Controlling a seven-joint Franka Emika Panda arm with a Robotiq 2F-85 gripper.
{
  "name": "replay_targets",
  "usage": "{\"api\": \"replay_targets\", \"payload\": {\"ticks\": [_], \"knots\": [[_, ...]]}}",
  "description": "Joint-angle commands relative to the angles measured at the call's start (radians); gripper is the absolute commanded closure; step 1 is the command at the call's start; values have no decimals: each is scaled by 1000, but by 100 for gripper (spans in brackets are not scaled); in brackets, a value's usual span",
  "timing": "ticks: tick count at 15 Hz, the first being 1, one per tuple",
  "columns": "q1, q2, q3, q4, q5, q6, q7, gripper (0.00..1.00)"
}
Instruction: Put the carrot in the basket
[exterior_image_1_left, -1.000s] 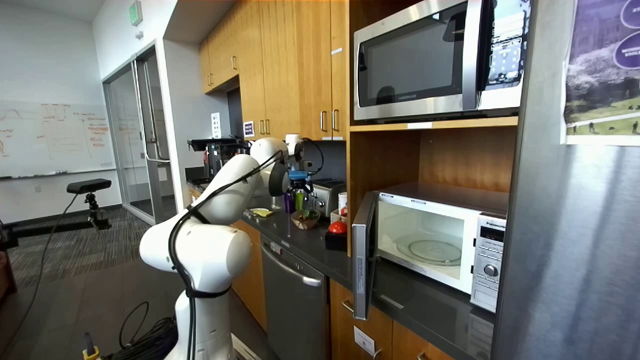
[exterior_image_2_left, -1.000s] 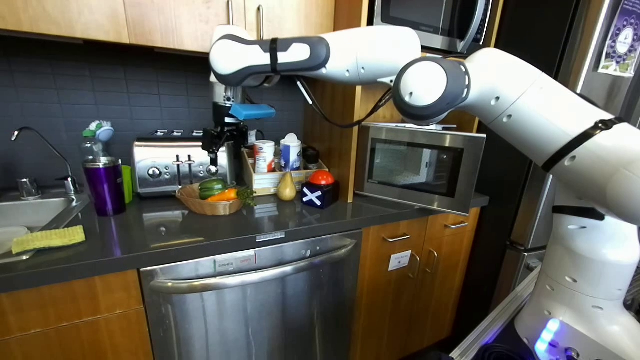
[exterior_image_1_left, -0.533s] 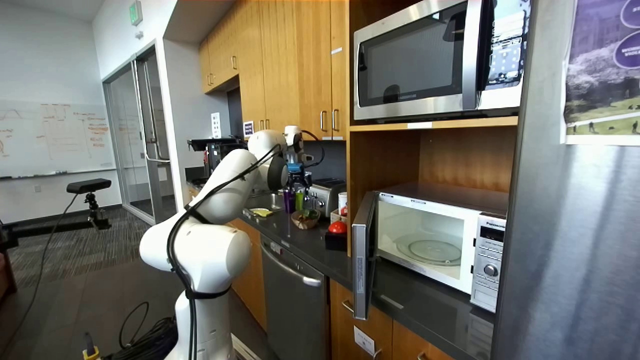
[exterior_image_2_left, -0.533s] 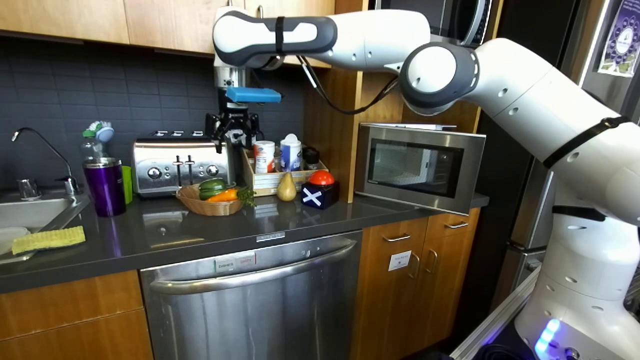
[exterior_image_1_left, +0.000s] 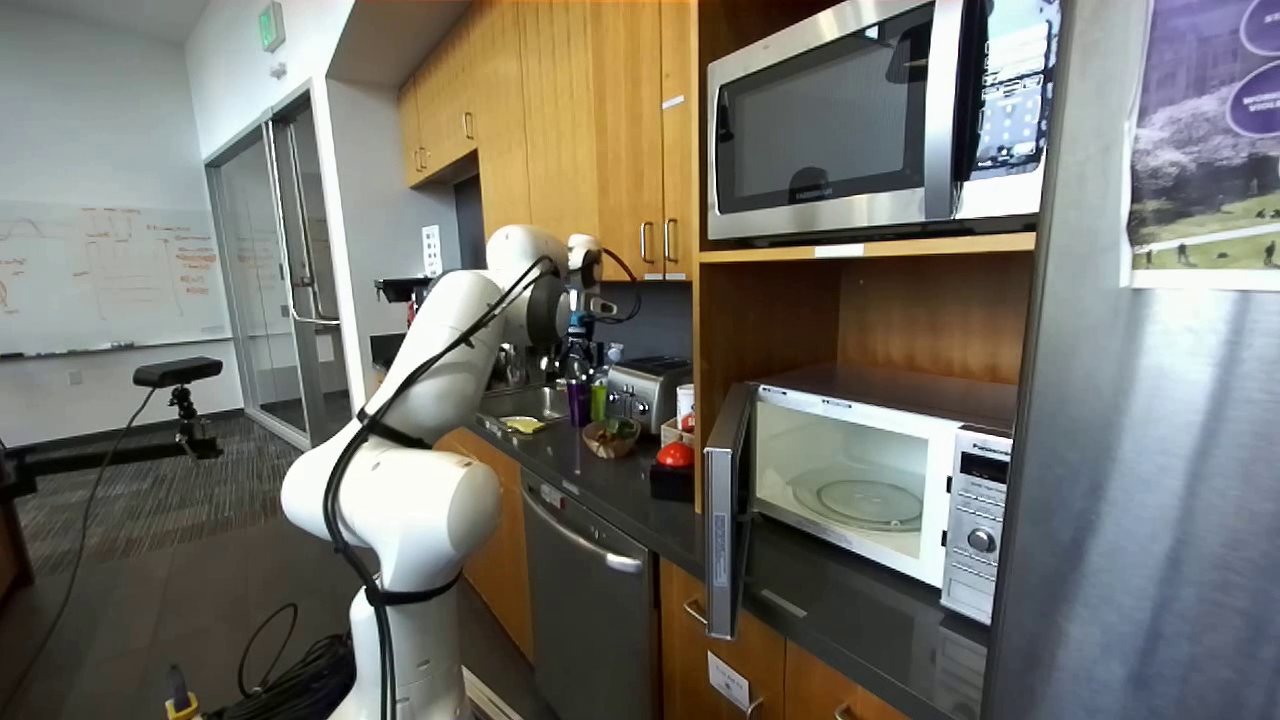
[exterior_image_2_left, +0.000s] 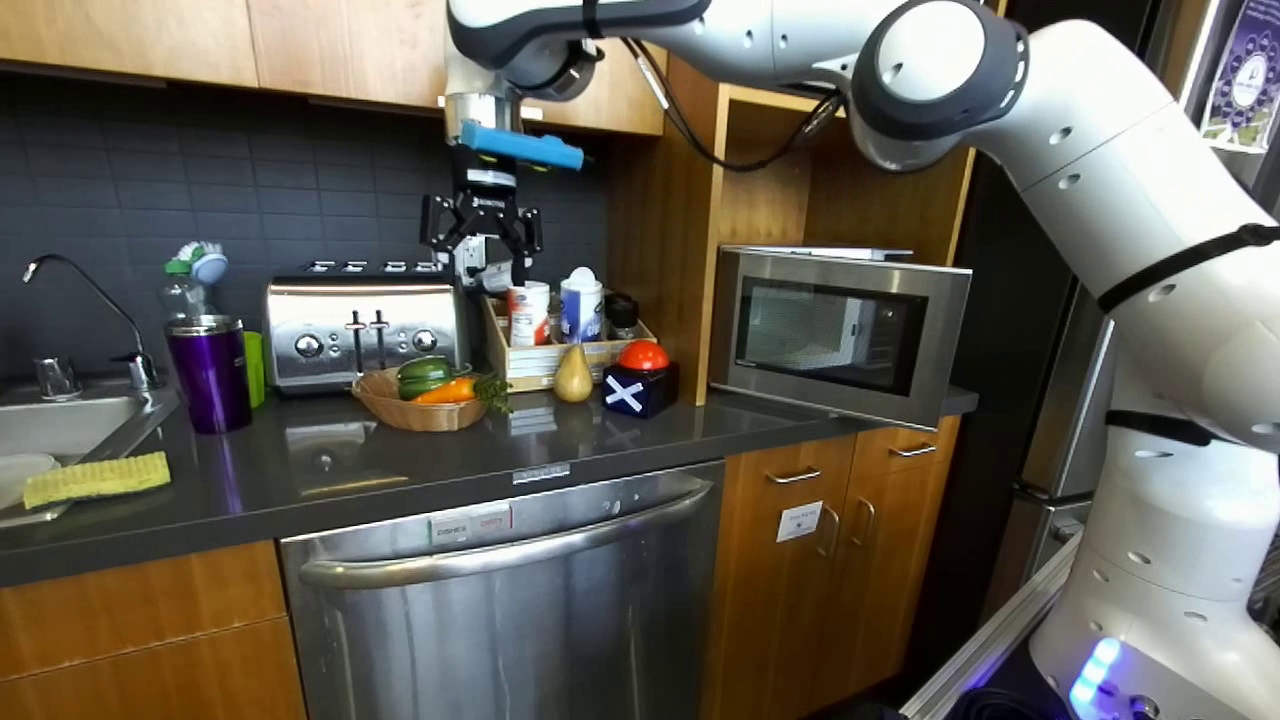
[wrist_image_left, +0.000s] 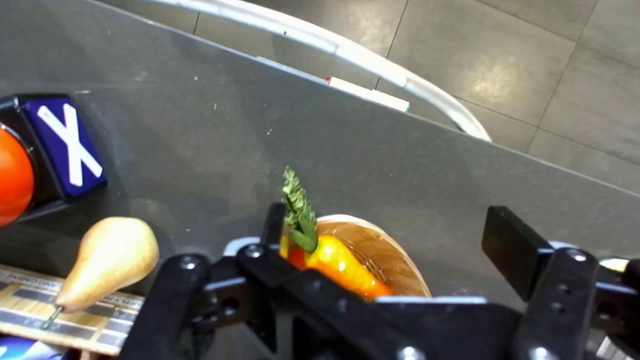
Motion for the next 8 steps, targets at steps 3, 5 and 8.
{"api": "replay_targets", "payload": {"ticks": [3,5,8], "knots": [[-36,-237,21,-330,104,91,51,0],[-27,-304,12,-424,107,134,83,0],[-18,-407,13,-566,108,217,137,0]]}}
